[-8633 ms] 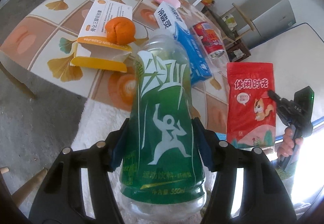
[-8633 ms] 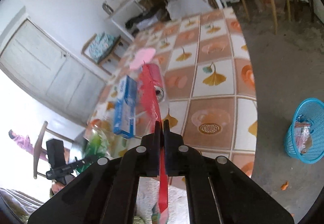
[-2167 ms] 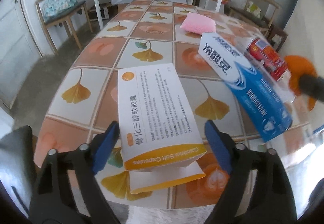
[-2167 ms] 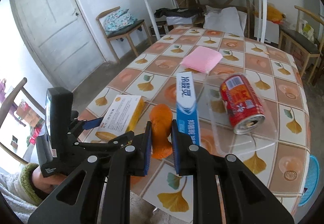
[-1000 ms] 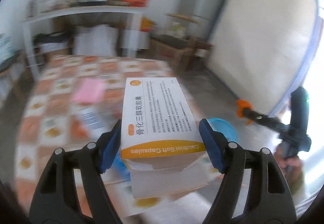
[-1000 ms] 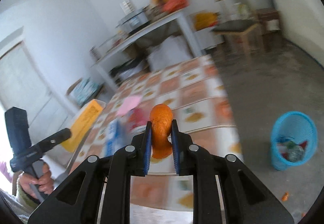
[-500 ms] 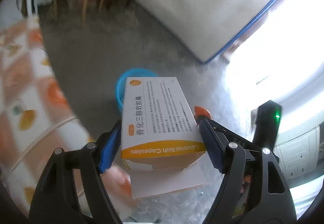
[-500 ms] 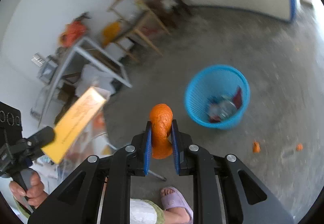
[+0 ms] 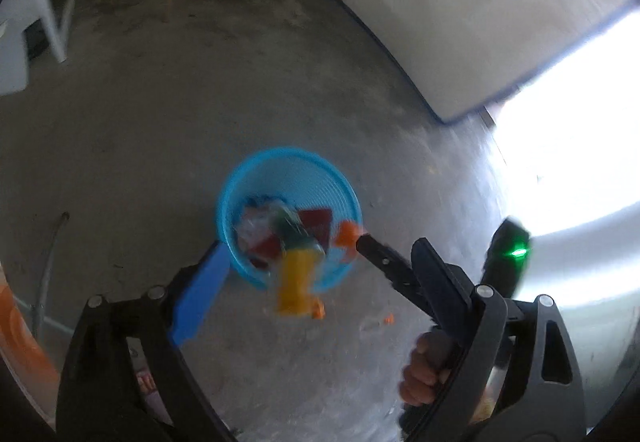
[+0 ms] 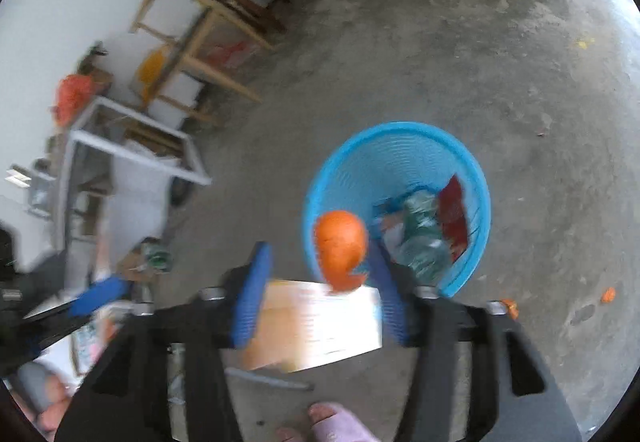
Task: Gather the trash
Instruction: 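Carry the box and orange to the wastebasket and open both grippers over it, then return both grippers to the table, reaching the left toward the blue toothpaste box, then grasp the blue toothpaste box with the left gripper while the right grasps the red can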
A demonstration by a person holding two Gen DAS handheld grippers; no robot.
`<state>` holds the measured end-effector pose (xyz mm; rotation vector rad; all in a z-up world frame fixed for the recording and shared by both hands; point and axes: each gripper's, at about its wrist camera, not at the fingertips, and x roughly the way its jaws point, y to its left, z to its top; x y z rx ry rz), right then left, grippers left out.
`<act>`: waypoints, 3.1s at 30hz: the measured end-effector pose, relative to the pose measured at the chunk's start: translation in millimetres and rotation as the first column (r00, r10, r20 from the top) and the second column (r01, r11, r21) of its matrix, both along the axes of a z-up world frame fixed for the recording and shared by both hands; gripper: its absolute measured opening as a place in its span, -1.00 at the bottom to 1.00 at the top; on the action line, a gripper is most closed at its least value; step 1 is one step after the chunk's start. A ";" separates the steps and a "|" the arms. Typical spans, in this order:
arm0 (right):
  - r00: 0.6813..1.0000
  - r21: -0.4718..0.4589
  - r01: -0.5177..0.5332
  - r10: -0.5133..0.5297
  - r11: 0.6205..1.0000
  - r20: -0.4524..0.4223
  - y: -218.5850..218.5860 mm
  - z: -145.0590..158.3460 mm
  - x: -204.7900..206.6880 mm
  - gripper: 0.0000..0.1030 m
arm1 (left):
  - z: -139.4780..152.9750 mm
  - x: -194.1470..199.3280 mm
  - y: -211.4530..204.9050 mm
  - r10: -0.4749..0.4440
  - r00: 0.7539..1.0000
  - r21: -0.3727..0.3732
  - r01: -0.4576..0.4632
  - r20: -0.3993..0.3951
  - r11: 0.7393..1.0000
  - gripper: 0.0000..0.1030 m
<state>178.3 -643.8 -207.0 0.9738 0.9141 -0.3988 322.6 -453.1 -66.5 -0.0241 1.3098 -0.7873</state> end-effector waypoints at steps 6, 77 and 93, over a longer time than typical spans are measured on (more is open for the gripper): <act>0.999 0.000 -0.017 0.017 1.000 -0.029 2.2 -16.8 -3.6 0.04 | 17.6 -10.9 39.1 0.025 0.999 -0.044 -0.024 0.030 0.999 0.71; 0.681 -0.253 -0.645 0.692 0.721 0.239 298.7 211.0 2.0 0.23 | 55.9 -182.6 497.8 0.534 0.810 -0.095 -0.528 0.243 0.844 0.72; 0.315 -0.374 -0.895 0.938 0.243 -0.144 532.5 201.9 91.8 0.14 | 16.3 -181.3 527.5 0.612 0.786 -0.208 -0.587 0.082 0.782 0.51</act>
